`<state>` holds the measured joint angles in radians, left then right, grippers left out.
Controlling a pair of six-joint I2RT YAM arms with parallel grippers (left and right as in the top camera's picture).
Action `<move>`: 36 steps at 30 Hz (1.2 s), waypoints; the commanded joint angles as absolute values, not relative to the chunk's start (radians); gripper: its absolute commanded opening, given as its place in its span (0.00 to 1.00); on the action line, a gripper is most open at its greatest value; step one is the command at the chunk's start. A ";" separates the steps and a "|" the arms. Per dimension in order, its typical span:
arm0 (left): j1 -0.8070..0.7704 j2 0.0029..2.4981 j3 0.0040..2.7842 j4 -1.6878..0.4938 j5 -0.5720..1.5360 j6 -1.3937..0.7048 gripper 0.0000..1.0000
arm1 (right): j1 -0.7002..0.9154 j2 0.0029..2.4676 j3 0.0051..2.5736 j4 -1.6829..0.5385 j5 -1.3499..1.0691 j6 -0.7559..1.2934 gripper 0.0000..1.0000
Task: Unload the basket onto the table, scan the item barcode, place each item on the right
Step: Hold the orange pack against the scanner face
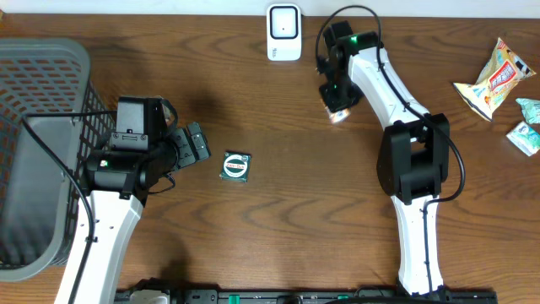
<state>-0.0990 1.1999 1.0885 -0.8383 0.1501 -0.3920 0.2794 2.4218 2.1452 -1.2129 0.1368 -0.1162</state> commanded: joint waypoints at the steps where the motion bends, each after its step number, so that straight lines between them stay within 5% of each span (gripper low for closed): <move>1: -0.093 1.202 1.097 -0.841 0.137 -0.389 0.97 | 0.298 2.424 2.185 -1.132 0.359 -0.206 0.01; 19: -0.093 1.202 1.097 -0.841 0.138 -0.389 0.98 | 0.355 2.424 2.184 -0.343 0.198 -0.474 0.01; 29: -0.093 1.202 1.097 -0.841 0.138 -0.389 0.97 | 0.357 2.424 2.176 -0.220 -0.035 -0.727 0.01; 36: -0.093 1.202 1.097 -0.841 0.138 -0.389 0.98 | 0.361 2.447 2.162 -0.194 0.081 -0.828 0.01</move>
